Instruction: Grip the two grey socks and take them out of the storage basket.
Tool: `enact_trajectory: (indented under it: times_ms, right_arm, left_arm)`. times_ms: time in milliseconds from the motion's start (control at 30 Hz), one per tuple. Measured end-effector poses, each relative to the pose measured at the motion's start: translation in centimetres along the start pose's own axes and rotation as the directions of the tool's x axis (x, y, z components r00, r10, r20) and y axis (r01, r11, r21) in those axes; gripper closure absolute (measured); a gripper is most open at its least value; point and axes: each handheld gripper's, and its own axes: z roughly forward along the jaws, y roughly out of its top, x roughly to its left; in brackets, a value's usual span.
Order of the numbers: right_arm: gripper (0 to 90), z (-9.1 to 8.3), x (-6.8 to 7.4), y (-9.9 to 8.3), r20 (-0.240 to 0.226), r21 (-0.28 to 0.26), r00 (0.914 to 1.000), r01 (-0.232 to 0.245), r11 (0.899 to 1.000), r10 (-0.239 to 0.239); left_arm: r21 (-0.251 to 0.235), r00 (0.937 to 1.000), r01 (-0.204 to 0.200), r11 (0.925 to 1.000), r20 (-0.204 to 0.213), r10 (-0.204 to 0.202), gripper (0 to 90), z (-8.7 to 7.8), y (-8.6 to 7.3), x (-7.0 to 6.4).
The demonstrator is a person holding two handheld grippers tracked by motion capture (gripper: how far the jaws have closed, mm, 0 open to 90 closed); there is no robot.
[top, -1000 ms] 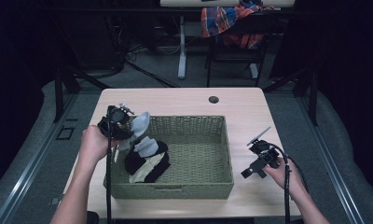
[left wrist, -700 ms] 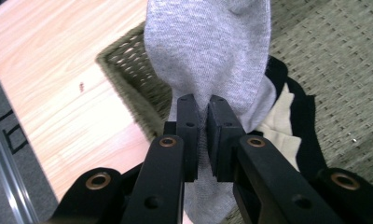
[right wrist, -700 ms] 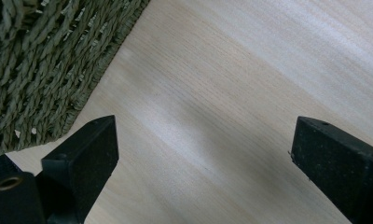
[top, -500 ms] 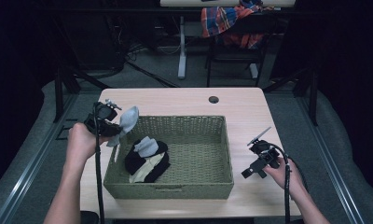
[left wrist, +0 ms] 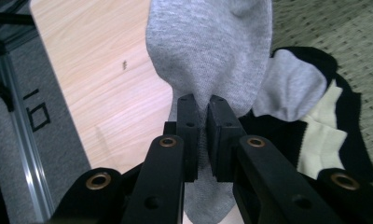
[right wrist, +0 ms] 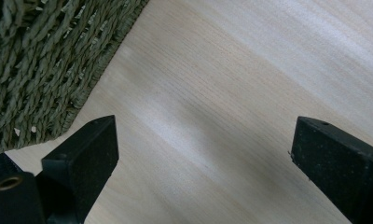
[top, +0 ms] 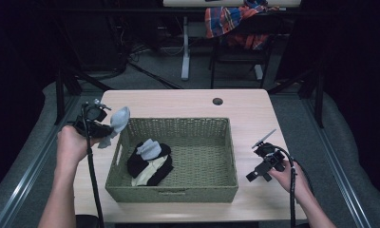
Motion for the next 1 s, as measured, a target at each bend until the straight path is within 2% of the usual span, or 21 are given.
enact_trajectory:
  times_ms: [333, 633, 767, 933, 1000]
  right_arm:
    - [7.2, 0.0, 0.0, 0.0, -0.003, 0.005, 1.0, 0.002, 1.0, -0.002]
    - [7.3, 0.0, 0.0, 0.0, 0.001, 0.009, 1.0, 0.004, 1.0, -0.004]
    - [7.3, 0.0, 0.0, 0.0, -0.002, 0.004, 1.0, 0.001, 1.0, -0.001]
    - [7.2, 0.0, 0.0, 0.0, 0.001, 0.013, 1.0, 0.009, 1.0, -0.009]
    - [7.1, 0.1, 0.1, 0.0, -0.01, 0.002, 1.0, -0.002, 1.0, 0.002]
  left_arm:
    - [0.006, 0.9972, 0.066, 0.9978, -0.036, -0.066, 84.9, 0.2, -1.2, 2.3]
    - [0.058, 0.9949, 0.095, 0.9938, -0.04, -0.093, 84.8, 1.8, -2.0, 3.5]
    - [0.062, 0.9917, 0.123, 0.9905, -0.046, -0.12, 84.9, 2.0, -2.4, 4.2]
    - [0.096, 0.9902, 0.136, 0.986, -0.046, -0.132, 84.9, 3.2, -3.1, 4.9]
    - [0.11, 0.9897, 0.141, 0.9839, -0.041, -0.137, 84.8, 3.6, -3.2, 5.0]
